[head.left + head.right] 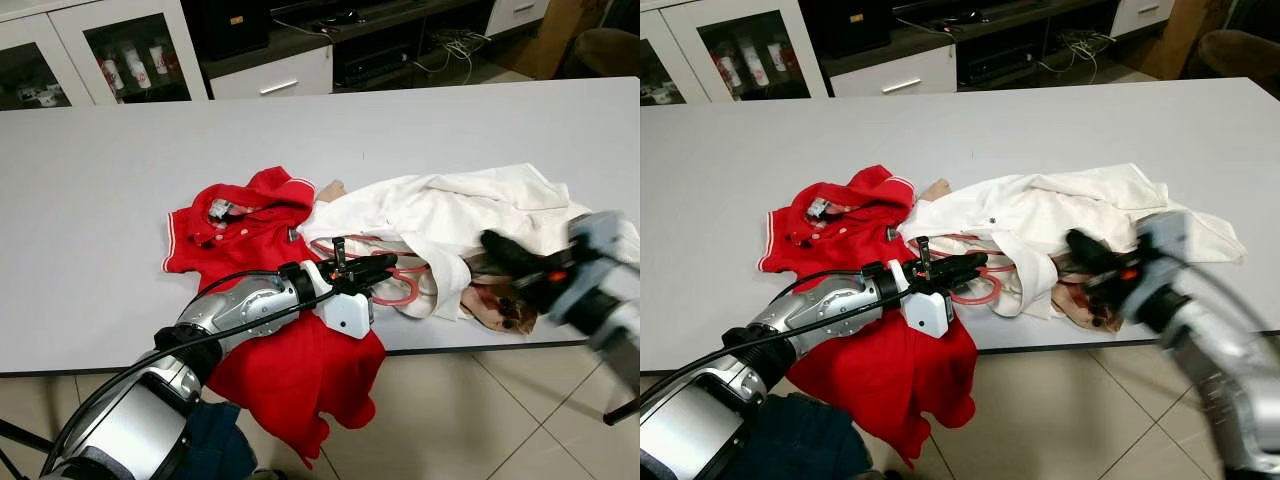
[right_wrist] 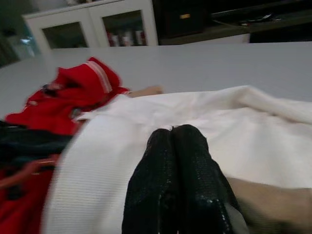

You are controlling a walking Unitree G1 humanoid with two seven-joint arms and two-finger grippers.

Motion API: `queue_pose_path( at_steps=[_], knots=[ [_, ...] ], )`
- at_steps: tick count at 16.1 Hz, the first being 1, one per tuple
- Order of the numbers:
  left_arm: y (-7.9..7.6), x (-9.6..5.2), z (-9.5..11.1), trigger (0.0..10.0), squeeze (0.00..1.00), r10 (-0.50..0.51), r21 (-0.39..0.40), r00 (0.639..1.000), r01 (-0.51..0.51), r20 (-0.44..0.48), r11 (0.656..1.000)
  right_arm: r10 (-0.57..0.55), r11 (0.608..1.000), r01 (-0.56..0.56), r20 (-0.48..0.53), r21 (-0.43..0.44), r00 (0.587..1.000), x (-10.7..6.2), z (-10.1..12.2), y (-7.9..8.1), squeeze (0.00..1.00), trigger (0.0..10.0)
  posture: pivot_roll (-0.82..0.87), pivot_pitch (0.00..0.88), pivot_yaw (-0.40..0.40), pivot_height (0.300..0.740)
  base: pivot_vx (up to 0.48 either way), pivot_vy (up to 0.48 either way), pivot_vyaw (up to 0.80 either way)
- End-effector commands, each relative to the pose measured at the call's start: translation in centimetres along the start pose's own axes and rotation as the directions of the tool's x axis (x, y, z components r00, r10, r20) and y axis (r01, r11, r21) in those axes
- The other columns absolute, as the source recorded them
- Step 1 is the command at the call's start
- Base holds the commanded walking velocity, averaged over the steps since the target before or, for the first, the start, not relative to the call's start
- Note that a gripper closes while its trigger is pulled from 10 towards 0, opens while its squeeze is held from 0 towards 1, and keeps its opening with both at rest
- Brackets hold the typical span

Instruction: Hang hanger

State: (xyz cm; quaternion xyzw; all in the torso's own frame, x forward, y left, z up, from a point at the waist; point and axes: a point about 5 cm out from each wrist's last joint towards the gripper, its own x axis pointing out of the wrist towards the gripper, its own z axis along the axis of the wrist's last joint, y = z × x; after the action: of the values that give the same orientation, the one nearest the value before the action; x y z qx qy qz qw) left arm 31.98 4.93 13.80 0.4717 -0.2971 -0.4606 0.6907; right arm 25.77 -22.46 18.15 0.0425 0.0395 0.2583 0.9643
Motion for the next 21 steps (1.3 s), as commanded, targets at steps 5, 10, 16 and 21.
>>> queue_pose_path(
  at_steps=[5,10,16,21],
  knots=[
    [0.1,-0.2,-0.2,0.0,0.00,-0.008,0.013,1.000,0.008,-0.006,1.000,-0.019,0.996,0.023,0.046,-0.090,0.999,0.1,1.5,1.9,1.00,10.0,-0.01,0.110,0.065,0.740,0.000,0.000,0.00],
    [0.0,0.0,0.1,0.0,0.00,-0.015,0.010,1.000,0.015,0.005,1.000,0.031,0.987,-0.045,-0.090,-0.157,0.995,0.7,-1.0,4.1,1.00,10.0,-0.01,0.116,0.066,0.740,0.000,0.000,0.00],
    [-0.2,-0.1,0.1,0.0,0.00,-0.017,0.006,1.000,0.017,0.005,1.000,-0.149,0.895,0.014,-0.269,-0.446,0.952,0.7,-3.4,2.7,0.00,10.0,-0.01,0.119,0.064,0.740,0.000,0.000,0.00],
    [-0.2,0.0,0.2,0.0,0.00,-0.017,0.005,1.000,0.017,0.010,1.000,-0.265,0.839,0.087,-0.262,-0.538,0.928,0.6,-3.5,1.5,0.00,0.0,-0.01,0.119,0.063,0.740,0.000,0.000,0.00]
  ],
)
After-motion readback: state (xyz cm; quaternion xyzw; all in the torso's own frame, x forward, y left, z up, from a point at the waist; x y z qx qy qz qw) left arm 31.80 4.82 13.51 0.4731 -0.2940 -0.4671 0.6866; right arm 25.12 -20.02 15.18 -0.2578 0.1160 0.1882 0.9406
